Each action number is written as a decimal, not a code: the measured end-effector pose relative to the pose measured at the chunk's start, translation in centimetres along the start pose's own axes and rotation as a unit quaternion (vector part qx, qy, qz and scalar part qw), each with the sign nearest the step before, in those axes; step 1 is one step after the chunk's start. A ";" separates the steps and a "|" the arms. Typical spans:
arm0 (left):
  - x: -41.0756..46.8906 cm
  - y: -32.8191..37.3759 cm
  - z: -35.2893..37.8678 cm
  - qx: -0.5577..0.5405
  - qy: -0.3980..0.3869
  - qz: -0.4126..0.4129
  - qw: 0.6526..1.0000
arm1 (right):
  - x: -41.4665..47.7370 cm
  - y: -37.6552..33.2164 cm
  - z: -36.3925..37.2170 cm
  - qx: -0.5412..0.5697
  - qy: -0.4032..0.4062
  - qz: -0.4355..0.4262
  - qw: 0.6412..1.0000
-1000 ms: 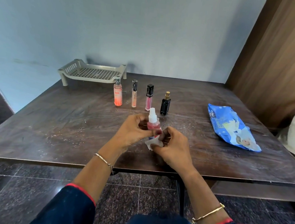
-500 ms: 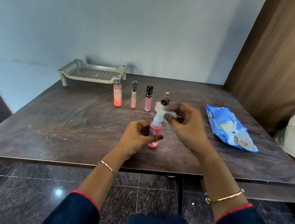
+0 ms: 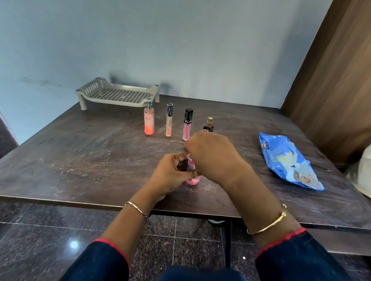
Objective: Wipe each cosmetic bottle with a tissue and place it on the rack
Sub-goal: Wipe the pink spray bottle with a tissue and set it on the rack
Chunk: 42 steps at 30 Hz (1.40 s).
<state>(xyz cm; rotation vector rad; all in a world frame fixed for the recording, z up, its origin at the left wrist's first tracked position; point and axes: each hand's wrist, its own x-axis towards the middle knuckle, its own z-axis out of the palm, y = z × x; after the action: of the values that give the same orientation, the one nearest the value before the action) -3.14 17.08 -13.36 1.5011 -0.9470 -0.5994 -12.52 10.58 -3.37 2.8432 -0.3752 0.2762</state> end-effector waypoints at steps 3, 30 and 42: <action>0.2 -0.1 -0.1 0.009 0.001 -0.002 1.000 | -1.2 -0.6 0.9 -0.110 0.049 -0.070 0.990; 0.5 -0.6 -0.1 -0.061 -0.026 0.007 0.998 | -3.1 -0.6 6.9 0.604 0.196 0.198 0.747; 0.5 -0.8 0.0 -0.035 -0.021 0.017 0.999 | -4.6 -0.1 7.7 0.348 0.183 0.177 0.902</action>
<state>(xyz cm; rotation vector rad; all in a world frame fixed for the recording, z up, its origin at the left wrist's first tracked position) -2.70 16.63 -14.08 1.4124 -0.9721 -0.6355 -15.68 9.57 -11.71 3.2527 -0.8550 1.2190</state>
